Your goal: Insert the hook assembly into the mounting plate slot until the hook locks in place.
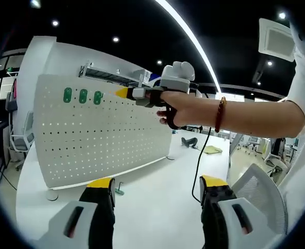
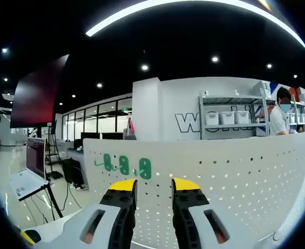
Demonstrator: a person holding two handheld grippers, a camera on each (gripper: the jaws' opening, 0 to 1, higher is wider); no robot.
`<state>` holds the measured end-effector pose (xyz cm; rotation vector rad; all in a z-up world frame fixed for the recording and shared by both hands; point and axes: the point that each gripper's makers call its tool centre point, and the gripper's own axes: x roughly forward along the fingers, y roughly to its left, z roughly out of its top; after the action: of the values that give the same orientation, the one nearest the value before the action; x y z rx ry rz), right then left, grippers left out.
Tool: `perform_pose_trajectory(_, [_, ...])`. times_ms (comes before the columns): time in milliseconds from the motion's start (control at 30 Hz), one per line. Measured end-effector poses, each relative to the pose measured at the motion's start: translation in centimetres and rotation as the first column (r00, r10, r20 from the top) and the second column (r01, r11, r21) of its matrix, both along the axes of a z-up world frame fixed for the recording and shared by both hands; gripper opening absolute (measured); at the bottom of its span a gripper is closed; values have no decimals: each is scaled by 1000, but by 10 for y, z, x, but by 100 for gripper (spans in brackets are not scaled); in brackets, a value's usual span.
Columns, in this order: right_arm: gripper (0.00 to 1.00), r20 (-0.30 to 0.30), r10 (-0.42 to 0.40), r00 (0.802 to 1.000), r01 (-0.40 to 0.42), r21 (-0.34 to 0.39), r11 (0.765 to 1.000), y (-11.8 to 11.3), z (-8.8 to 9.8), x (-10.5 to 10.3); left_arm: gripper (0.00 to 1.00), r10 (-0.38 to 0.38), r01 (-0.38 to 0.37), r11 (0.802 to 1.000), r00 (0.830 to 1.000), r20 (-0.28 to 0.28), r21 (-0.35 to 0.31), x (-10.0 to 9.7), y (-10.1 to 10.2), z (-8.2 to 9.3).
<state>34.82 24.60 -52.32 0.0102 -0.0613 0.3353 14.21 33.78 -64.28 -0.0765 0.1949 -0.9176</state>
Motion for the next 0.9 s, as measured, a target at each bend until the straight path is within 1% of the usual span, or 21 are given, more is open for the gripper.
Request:
perform_pose_trajectory(100, [26,-8,16,1000,-16,-10,1000,-4,-5,-5,68,-3,3,1000,1000,-2,5,0,-7,0])
perform_pose_trajectory(200, [26,-17,32,999,-32,-4,999,-13,-9,-4,68,1,-1,1000,1000,-1,7,1,-11,0])
perform_pose_trajectory(333, [25,-23,56,998,-56,-6,998,-18,-13,-7,68,7,-7,1000,1000,-7,2,2,-19,0])
perform_pose_trajectory(367, [25,-32,64,997,-65,-11,998,-19,-16,-8,68,7,-7,1000,1000,-8,4,2,-21,-1])
perform_pose_trajectory(433, [25,-30,75,997,-76,-21,997,-22,-19,-12,68,7,-7,1000,1000,-13,3,3,-25,-1])
perform_pose_trajectory(533, [25,-45,86,995,-86,-12,996,-27,-24,-15,68,5,-5,1000,1000,-13,6,2,-32,-1])
perform_pose_trajectory(733, [25,-66,125,990,-128,-30,991,-31,-35,-25,68,15,-14,1000,1000,-18,11,4,-41,-4])
perform_pose_trajectory(867, [24,-80,153,985,-155,-28,987,-34,-42,-29,68,23,-23,1000,999,-24,20,3,-46,-5])
perform_pose_trajectory(900, [24,-93,162,982,-165,-25,986,-35,-45,-29,68,25,-25,1000,999,-24,20,3,-47,-5])
